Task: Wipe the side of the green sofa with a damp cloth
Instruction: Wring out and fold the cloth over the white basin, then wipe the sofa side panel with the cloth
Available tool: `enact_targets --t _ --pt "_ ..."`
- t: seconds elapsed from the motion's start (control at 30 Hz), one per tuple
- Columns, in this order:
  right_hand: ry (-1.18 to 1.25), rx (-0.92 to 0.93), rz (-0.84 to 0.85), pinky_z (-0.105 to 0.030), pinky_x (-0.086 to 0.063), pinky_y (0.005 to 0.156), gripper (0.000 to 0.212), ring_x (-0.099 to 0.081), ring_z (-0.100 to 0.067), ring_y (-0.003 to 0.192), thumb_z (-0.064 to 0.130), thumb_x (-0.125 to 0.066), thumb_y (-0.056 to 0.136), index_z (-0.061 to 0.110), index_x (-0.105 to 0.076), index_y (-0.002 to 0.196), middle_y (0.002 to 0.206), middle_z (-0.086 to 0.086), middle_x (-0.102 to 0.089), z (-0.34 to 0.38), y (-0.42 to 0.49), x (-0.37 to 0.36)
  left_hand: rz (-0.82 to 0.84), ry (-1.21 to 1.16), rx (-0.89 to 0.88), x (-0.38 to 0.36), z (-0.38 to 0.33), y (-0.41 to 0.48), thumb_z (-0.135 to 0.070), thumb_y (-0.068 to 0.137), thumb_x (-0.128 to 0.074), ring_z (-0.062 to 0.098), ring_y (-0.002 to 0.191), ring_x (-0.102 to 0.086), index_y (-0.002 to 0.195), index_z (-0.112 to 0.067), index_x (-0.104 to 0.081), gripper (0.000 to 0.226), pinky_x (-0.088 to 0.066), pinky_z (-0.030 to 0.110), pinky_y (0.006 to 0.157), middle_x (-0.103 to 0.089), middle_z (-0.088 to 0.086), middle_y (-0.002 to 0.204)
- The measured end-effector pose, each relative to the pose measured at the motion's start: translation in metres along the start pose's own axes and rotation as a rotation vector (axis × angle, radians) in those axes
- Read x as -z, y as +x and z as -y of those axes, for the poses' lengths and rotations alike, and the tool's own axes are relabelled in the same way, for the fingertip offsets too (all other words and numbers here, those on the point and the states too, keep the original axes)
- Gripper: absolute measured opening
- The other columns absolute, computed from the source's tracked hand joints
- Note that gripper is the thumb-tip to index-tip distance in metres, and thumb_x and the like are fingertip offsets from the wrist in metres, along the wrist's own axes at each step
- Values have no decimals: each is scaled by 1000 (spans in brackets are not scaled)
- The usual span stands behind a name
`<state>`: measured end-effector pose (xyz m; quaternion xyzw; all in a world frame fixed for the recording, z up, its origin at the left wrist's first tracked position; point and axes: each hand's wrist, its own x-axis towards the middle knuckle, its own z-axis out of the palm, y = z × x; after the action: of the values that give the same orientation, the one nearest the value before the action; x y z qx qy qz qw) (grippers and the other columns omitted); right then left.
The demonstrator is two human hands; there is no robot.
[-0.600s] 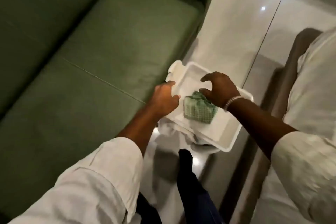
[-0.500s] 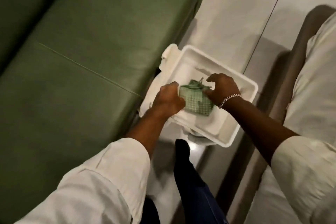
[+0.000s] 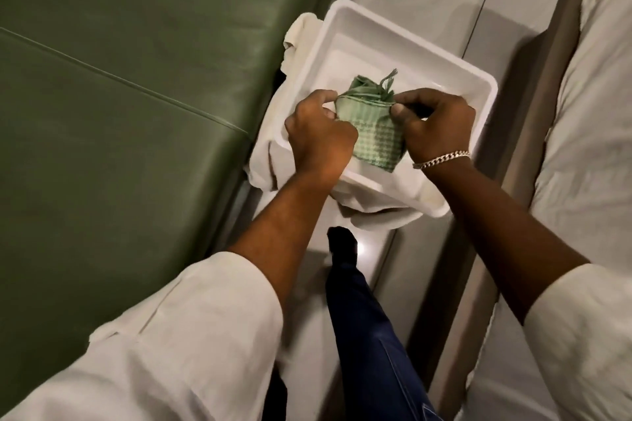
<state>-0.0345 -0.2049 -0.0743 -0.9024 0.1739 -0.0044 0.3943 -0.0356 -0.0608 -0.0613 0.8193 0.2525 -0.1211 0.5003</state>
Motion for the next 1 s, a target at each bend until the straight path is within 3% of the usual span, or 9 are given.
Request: enact_targets --t 0.13,0.27,0.4,0.47,0.53,0.6,0.77,0.9,1.0 --pt "124 56 -116 -7 -46 71 18 -59 15 64 15 -70 76 27 -74 89 79 11 -68 33 -63 19 -9 0 -186 55 3 -44 -1 74 -63 17 86 -60 113 -18 -72 43 -46 11 72 -60 -4 80" --pt "257 7 -147 -14 -52 73 14 -62 10 65 15 -71 76 21 -76 88 78 7 -70 43 -143 -5 -45 25 -300 109 44 -84 -1 69 -64 23 76 -66 99 -15 -76 35 -58 29 78 -63 -3 73" --pt "453 -114 -100 -14 -51 71 14 -61 9 64 8 -72 77 18 -73 86 83 -1 -71 20 -216 -77 -79 86 -286 140 126 -98 -1 66 -65 16 61 -59 86 -12 -76 25 -60 34 70 -63 -4 66" --pt "556 -185 -69 -16 -52 71 15 -62 7 64 4 -72 76 16 -71 86 84 -5 -69 -6 -248 -121 -49 166 -274 147 177 -97 -2 67 -67 20 67 -65 87 -12 -75 24 -60 34 77 -66 -3 70" --pt "690 -286 -30 -30 -55 74 14 -62 -2 66 6 -72 73 19 -70 79 79 -4 -69 -43 -282 -175 -12 322 -279 146 236 -92 -3 70 -67 26 85 -70 91 -13 -73 24 -47 17 90 -70 0 80" --pt "821 -400 -6 -39 -54 71 14 -59 -10 63 8 -71 71 22 -69 74 67 5 -67 -82 -317 -234 23 499 -302 143 295 -84 -5 73 -63 28 98 -67 93 -15 -71 24 -30 1 81 -73 3 95" --pt "1121 -773 51 -43 -49 76 12 -56 -24 74 3 -69 73 16 -67 73 72 -8 -63 -140 -379 -364 162 914 -451 133 381 -68 -5 77 -60 34 97 -68 107 -9 -68 32 -58 46 89 -71 15 110" --pt "1290 -977 61 -57 -49 93 16 -57 -29 88 -3 -63 79 11 -67 86 87 -13 -63 -158 -413 -437 275 1253 -619 128 411 -65 1 81 -62 41 100 -65 114 -5 -62 34 -58 49 83 -66 21 112" --pt "1357 -1040 80 -59 -48 95 19 -56 -31 90 -7 -58 83 6 -66 94 94 -14 -62 -166 -434 -465 294 1424 -732 136 416 -67 -2 85 -64 41 117 -57 129 -5 -54 46 -52 50 97 -58 23 128"
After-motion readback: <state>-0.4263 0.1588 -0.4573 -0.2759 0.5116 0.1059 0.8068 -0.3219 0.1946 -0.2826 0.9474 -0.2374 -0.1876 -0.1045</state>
